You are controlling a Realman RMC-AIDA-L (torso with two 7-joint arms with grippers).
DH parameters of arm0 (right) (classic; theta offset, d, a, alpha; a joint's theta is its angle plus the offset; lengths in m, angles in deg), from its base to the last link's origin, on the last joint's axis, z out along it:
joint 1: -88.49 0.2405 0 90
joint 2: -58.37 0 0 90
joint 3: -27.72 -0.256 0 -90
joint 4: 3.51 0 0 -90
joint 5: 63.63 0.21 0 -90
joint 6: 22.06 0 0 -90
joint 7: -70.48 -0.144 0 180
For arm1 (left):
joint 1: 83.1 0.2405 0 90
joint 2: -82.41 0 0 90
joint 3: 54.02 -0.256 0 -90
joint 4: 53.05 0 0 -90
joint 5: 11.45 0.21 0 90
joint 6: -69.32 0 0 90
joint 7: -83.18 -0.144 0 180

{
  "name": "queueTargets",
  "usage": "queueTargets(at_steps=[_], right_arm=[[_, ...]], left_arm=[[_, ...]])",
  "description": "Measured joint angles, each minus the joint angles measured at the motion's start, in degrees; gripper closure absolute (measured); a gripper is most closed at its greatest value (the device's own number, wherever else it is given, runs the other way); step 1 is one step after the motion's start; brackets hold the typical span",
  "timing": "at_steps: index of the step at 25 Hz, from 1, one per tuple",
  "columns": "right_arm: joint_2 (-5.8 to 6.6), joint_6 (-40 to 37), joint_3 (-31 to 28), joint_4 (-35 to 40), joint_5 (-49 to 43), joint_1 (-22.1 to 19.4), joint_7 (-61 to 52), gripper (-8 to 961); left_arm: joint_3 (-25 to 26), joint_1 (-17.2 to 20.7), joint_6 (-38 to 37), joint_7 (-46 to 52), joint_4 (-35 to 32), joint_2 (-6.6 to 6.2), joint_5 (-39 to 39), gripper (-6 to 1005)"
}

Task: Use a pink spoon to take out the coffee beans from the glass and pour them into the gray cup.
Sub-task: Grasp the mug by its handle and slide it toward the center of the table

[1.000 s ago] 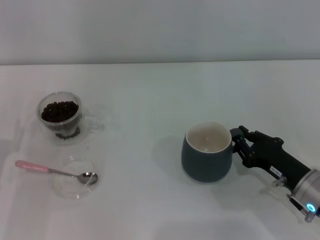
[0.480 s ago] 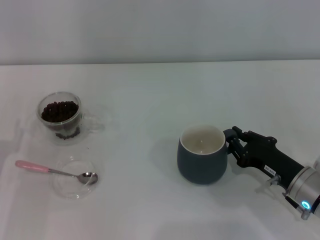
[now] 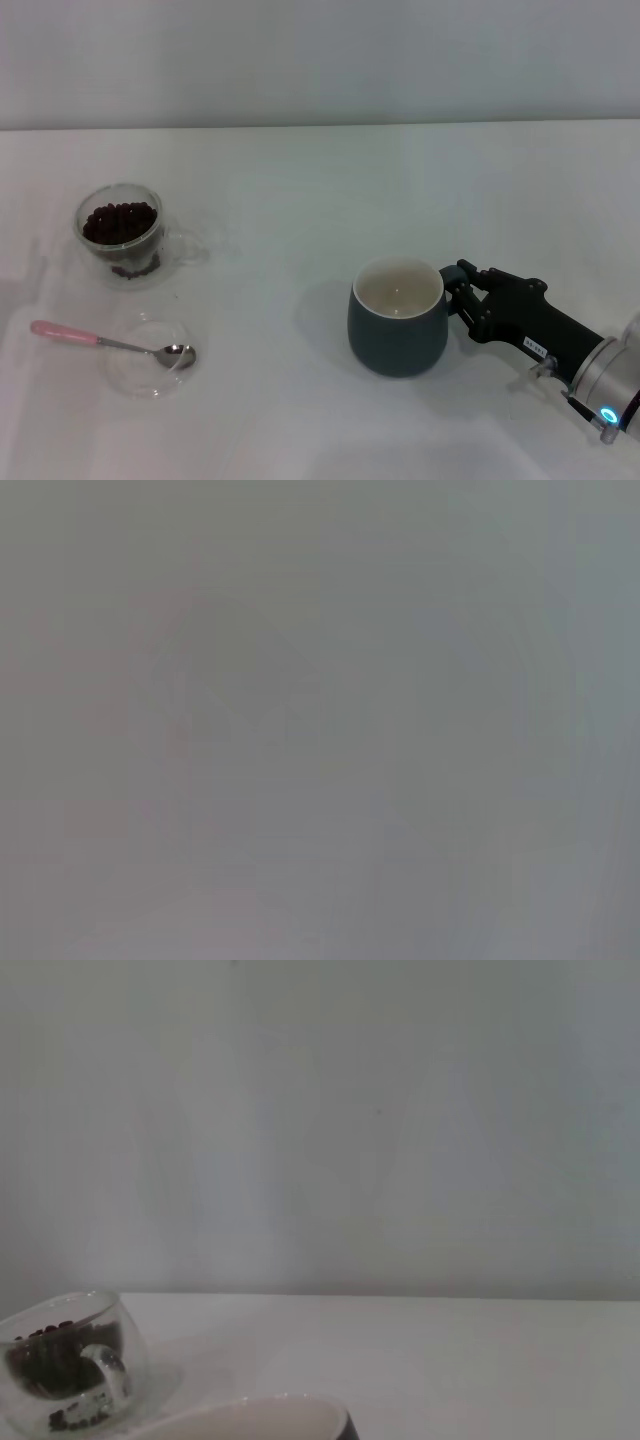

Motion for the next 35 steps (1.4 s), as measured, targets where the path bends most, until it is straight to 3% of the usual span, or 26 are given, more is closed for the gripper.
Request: queueTargets(at_steps=[7,12,18,23,35], right_arm=[[0.18,-0.20,0.29,0.17,-0.27,-0.17,-0.24,743],[0.28,-0.42,0.61,0.39,-0.38,-0.34,-0.25,644],[0.42,-0.70,0.28,0.49,-1.87,-0.62,-0.32,501],[0.57,-1.03,0.28,0.35,-1.89,-1.35,-0.36,254],[0.80,-3.20,0.55,0.50,-2.42,-3.84,-0.47,242]], left_arm=[[0.00,-0.05,0.06,0.00,-0.13,-0.10,-0.02,257],[0.00,0.04,0.09,0.00,-0.25,-0.10,-0.13,258],[0.04,0.28,0.10,-0.01,-0.28,-0.09,-0.18,258],[0.23,0.44,0.10,0.00,-0.24,-0.01,-0.33,257],[0.36,0.65,0.10,0.00,-0.27,0.00,-0.40,257]])
